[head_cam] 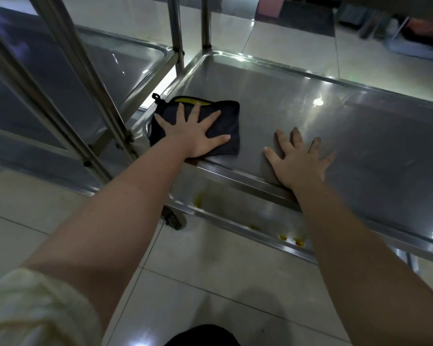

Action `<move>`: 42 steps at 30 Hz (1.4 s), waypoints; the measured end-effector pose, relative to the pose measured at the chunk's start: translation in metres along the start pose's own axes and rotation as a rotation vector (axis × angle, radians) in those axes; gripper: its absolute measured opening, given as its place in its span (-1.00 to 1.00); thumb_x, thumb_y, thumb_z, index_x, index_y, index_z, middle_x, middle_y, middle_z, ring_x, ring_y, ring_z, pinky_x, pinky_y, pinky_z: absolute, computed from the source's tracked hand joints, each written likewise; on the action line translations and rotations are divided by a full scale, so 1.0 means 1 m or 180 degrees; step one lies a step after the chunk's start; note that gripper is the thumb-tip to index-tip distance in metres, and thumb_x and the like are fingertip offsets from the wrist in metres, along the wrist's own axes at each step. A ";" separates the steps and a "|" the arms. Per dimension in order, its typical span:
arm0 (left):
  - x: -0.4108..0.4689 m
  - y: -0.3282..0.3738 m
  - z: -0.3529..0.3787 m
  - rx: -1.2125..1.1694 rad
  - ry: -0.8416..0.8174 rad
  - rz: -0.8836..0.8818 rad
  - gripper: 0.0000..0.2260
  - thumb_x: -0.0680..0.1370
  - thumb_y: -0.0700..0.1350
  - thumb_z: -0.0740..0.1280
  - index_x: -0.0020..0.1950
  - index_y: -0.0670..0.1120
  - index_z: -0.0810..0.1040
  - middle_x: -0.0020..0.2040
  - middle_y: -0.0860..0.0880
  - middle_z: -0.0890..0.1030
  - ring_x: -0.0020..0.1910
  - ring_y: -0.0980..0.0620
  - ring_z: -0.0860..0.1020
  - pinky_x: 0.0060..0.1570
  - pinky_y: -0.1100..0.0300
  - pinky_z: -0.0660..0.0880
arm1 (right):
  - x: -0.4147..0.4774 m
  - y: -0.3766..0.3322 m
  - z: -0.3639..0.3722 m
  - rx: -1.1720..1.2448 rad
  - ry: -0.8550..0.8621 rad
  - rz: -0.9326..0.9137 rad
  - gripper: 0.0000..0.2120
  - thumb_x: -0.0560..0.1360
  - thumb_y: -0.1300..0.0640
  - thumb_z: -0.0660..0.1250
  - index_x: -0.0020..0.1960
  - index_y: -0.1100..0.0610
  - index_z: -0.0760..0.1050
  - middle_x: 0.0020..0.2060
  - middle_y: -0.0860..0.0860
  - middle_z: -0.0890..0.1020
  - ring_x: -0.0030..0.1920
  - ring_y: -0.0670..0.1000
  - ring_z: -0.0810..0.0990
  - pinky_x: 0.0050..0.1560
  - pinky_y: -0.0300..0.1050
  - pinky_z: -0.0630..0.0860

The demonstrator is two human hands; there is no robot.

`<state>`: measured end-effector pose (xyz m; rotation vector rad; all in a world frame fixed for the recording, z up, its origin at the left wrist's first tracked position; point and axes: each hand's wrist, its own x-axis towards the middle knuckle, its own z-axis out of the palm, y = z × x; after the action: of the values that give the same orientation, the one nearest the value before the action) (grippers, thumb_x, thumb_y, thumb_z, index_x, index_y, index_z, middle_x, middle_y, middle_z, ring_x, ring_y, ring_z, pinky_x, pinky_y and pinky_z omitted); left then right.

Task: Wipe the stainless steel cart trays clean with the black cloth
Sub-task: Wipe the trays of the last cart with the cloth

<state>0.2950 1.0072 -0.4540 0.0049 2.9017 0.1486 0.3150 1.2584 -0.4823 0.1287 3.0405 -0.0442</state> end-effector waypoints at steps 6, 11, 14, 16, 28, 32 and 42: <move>-0.044 -0.012 0.001 0.0107 -0.0320 -0.0283 -0.27 0.41 0.58 -0.11 0.50 0.40 -0.28 0.60 0.03 -0.28 0.56 -0.22 -0.27 0.31 -0.56 -0.17 | -0.005 -0.001 -0.007 0.0043 -0.0132 -0.0089 -0.33 0.47 -0.50 -0.20 0.53 -0.33 -0.14 0.59 -0.13 -0.09 0.54 0.32 -0.16 0.35 0.57 -0.18; -0.022 -0.020 0.000 0.0148 -0.0265 -0.0215 -0.26 0.38 0.60 -0.11 0.48 0.43 -0.29 0.60 0.04 -0.28 0.56 -0.22 -0.26 0.30 -0.56 -0.19 | -0.004 -0.001 -0.004 -0.0053 -0.0138 -0.0155 -0.33 0.46 -0.52 -0.22 0.52 -0.35 -0.17 0.59 -0.12 -0.11 0.54 0.33 -0.16 0.35 0.58 -0.19; 0.008 -0.025 -0.005 0.0114 0.0015 -0.0047 -0.28 0.39 0.59 -0.13 0.49 0.44 -0.22 0.62 0.04 -0.20 0.58 -0.18 -0.21 0.30 -0.55 -0.23 | -0.003 0.000 -0.003 -0.0070 -0.0147 -0.0166 -0.33 0.45 -0.51 -0.24 0.52 -0.35 -0.19 0.59 -0.11 -0.13 0.54 0.32 -0.17 0.35 0.57 -0.18; 0.027 -0.024 -0.009 0.0126 0.0185 0.0081 -0.30 0.40 0.58 -0.14 0.51 0.43 -0.16 0.63 0.03 -0.14 0.58 -0.16 -0.18 0.31 -0.54 -0.24 | -0.003 0.000 -0.002 -0.0100 -0.0109 -0.0164 -0.32 0.44 -0.52 -0.25 0.52 -0.36 -0.20 0.59 -0.12 -0.13 0.55 0.32 -0.17 0.34 0.57 -0.19; -0.017 -0.008 0.005 0.0206 -0.0100 0.0322 -0.29 0.39 0.59 -0.10 0.49 0.46 -0.20 0.62 0.07 -0.21 0.57 -0.16 -0.24 0.31 -0.55 -0.21 | -0.004 0.001 -0.004 0.0022 -0.0076 -0.0147 -0.33 0.46 -0.52 -0.23 0.53 -0.35 -0.17 0.59 -0.12 -0.10 0.55 0.30 -0.14 0.36 0.55 -0.20; -0.023 -0.051 -0.003 0.0263 -0.0136 -0.0009 -0.29 0.36 0.60 -0.12 0.47 0.48 -0.24 0.61 0.09 -0.22 0.58 -0.12 -0.23 0.34 -0.52 -0.20 | -0.004 0.001 -0.004 0.0113 -0.0092 -0.0112 -0.32 0.45 -0.53 -0.21 0.52 -0.37 -0.12 0.59 -0.14 -0.08 0.56 0.29 -0.14 0.37 0.55 -0.20; -0.023 -0.034 0.000 0.0239 -0.0107 -0.0030 -0.24 0.28 0.62 -0.16 0.44 0.50 -0.27 0.61 0.09 -0.22 0.58 -0.17 -0.21 0.33 -0.53 -0.21 | -0.029 0.145 -0.016 0.0213 -0.0270 0.0306 -0.32 0.47 -0.48 -0.06 0.54 -0.31 -0.01 0.58 -0.19 -0.02 0.56 0.27 -0.06 0.46 0.40 -0.17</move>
<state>0.3180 0.9726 -0.4525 0.0066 2.8715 0.0373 0.3544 1.4005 -0.4667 0.2709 2.9445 -0.1403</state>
